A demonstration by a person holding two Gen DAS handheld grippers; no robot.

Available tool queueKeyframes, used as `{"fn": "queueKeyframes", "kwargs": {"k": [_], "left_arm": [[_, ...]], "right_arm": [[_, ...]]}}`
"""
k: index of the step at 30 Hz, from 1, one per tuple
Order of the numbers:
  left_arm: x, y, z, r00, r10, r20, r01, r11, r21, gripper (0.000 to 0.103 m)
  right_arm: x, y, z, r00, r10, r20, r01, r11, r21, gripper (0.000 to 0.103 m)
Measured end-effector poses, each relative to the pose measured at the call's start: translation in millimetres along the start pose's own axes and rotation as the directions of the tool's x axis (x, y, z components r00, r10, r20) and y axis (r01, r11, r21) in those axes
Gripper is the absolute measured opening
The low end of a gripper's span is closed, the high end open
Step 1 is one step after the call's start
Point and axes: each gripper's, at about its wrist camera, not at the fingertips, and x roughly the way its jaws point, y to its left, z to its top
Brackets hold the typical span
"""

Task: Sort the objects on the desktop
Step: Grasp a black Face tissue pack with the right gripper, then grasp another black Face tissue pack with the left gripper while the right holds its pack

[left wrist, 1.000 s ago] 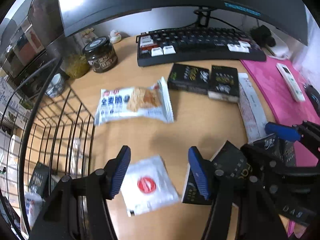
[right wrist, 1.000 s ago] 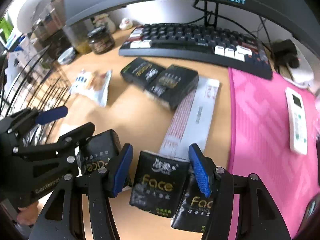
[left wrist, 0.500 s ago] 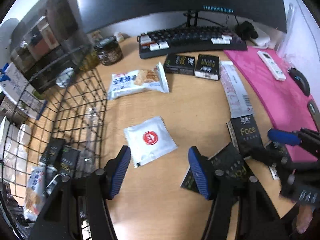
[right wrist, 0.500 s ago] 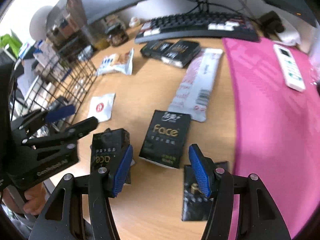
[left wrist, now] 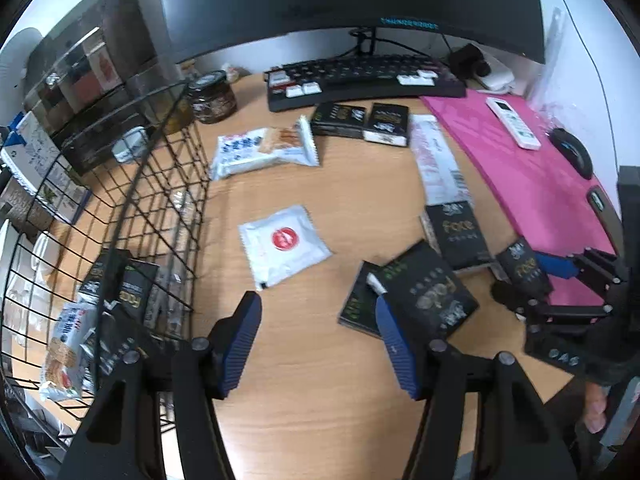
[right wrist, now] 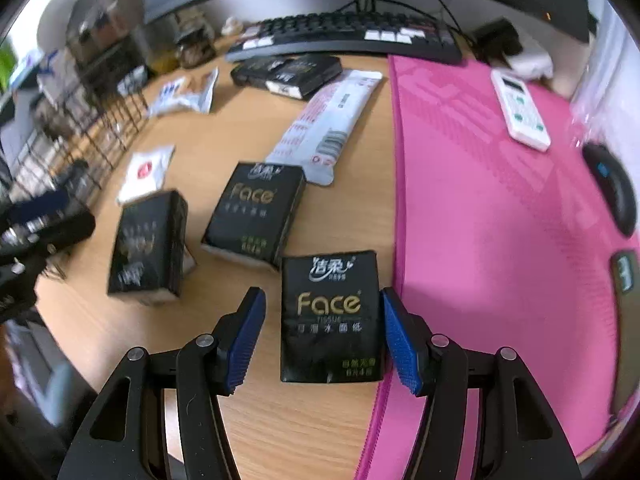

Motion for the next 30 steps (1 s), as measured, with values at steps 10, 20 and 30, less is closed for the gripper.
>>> {"fn": "queueKeyframes", "kwargs": {"k": [10,20,30], "left_arm": [[-2,-6,-4,1.000,-0.015,-0.017,0.015,1.000,0.009,0.065],[-2,-10,-3,0.998,-0.062,-0.032,0.062,0.998,0.007,0.066],[-4,-8,-2,0.997,-0.070,-0.020,0.070,0.998,0.001,0.066]], "right_arm": [[-23,12,1,0.997,0.052,0.059,-0.051,0.999,-0.017,0.047],[-27,35,-4,0.991,0.117,0.067,-0.113,0.991,-0.072,0.047],[-30,48,-9,0.982,0.181,0.058,-0.174,0.979,-0.102,0.047]]}}
